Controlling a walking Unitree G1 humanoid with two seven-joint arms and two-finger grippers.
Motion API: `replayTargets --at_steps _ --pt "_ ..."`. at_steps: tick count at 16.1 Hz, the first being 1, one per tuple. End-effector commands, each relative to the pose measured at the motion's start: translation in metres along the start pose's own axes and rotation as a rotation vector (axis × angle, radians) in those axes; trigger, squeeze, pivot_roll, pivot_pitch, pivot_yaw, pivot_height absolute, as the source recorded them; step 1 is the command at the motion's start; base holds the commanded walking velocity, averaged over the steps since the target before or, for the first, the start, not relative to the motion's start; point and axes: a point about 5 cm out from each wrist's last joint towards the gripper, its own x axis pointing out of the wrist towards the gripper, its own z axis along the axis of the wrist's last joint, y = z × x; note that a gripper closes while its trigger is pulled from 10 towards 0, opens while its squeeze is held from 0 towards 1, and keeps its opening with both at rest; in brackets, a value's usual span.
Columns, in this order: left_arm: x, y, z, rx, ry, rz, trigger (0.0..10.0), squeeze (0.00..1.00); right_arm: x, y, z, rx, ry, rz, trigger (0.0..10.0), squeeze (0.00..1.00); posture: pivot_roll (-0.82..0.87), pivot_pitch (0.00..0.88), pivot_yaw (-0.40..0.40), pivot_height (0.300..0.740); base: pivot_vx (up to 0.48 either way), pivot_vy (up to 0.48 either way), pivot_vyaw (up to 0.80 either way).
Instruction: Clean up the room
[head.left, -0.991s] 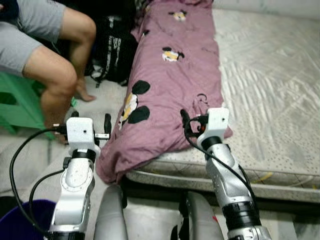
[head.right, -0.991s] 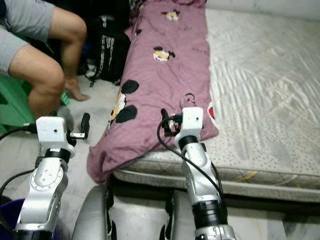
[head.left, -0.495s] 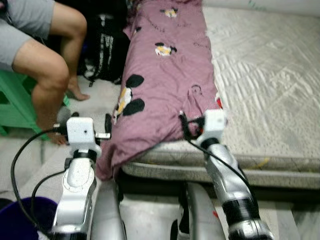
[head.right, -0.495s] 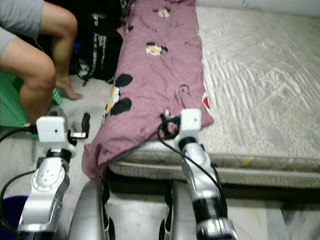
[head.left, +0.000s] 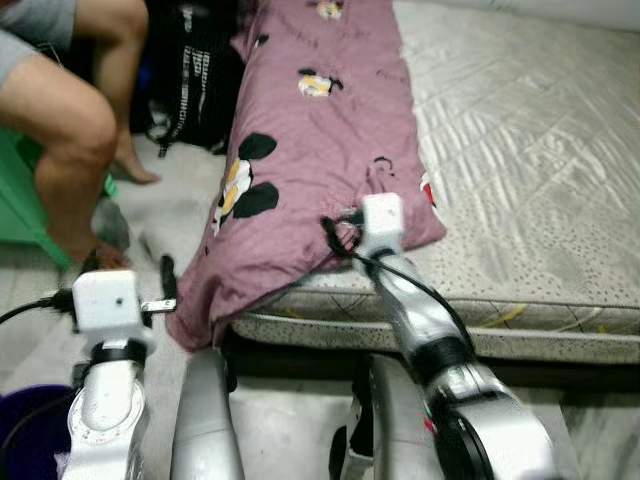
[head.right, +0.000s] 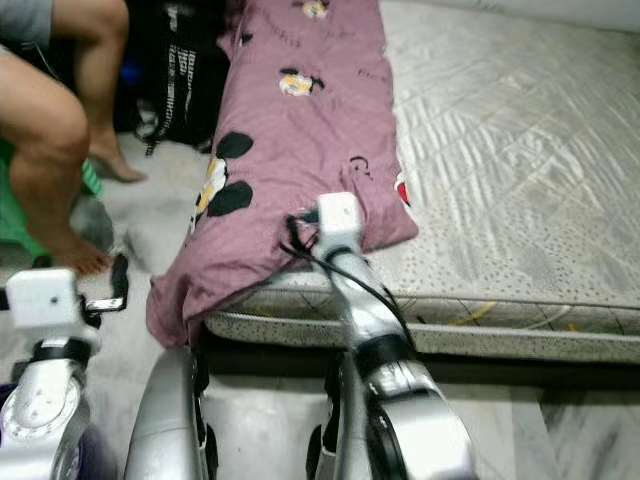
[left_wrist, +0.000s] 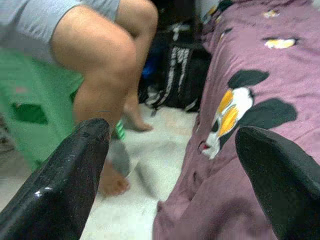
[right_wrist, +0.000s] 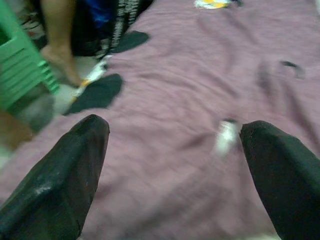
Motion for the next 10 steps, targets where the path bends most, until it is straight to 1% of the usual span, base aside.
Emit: replayTargets --at_steps 1,3,5,6,8,10 --pt "-0.004 0.001 0.005 0.011 -0.006 0.009 10.0 0.0 0.003 0.003 0.0 0.019 0.01 -0.002 10.0 0.0 0.31 0.162 -0.111 0.542 0.0 0.0 0.0" --pt "-0.011 0.002 0.008 0.017 0.002 0.008 10.0 0.0 0.01 0.014 0.001 0.061 0.036 0.007 10.0 0.0 0.33 0.179 -0.108 0.542 0.0 0.0 0.0" --pt "-0.014 0.002 0.01 0.019 0.006 0.005 10.0 0.0 0.012 0.018 0.001 0.075 0.045 0.011 10.0 0.0 0.34 0.187 -0.105 0.542 0.0 0.0 0.0" --pt "-0.017 0.002 0.013 0.021 0.01 -0.002 10.0 0.0 0.013 0.022 0.0 0.112 0.054 0.008 10.0 0.0 0.34 0.206 -0.102 0.542 0.0 0.0 0.0" --pt "-0.024 0.002 0.016 0.025 0.022 -0.009 10.0 0.0 0.014 0.024 -0.001 0.115 0.053 0.01 10.0 0.0 0.35 0.236 -0.1 0.542 0.0 0.0 0.0" --pt "-0.031 0.0 0.016 0.023 0.045 -0.022 10.0 0.0 0.015 0.023 -0.002 0.114 0.082 0.008 10.0 0.0 0.34 0.266 -0.097 0.542 0.0 0.0 0.0"
